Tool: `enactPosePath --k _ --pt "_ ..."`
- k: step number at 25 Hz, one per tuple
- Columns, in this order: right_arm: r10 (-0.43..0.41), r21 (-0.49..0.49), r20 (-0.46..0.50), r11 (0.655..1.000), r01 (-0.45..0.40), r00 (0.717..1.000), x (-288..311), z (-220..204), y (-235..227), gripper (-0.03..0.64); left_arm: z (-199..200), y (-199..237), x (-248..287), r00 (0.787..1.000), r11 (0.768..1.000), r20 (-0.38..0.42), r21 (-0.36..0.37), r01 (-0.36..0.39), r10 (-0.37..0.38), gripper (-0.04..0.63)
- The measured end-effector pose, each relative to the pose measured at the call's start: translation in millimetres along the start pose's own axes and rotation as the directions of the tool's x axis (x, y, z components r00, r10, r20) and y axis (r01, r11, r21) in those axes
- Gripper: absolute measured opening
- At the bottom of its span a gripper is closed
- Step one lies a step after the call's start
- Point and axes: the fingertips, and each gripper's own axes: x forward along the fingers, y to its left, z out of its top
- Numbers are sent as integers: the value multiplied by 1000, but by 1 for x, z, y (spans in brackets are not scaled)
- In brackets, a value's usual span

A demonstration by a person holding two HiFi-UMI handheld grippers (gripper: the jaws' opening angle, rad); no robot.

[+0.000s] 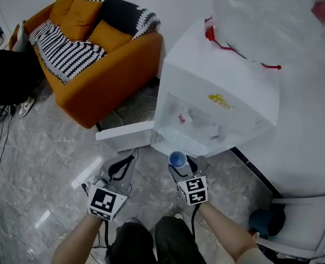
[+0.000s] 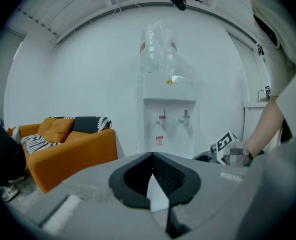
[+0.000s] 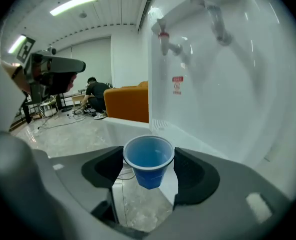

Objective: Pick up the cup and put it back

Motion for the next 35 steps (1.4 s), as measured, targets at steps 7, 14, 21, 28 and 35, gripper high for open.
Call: enactPosePath --k 7,14,21,28,35 --pt "101 7 64 995 -102 993 -88 112 38 322 112 3 -59 999 999 -29 -22 -37 36 2" --pt "178 -65 111 983 -171 978 -182 226 57 322 215 3 -114 996 994 -50 -82 -78 74 2" --pt "233 -112 179 970 -216 956 -277 339 69 322 305 -3 -156 993 990 -20 -73 -121 120 2" --pt "268 -140 238 961 -241 934 -366 424 96 322 394 -26 -189 994 997 79 -15 -73 74 3" --pt "275 -170 308 958 -232 911 -432 472 111 322 460 -40 -227 981 994 157 -34 -107 112 3"
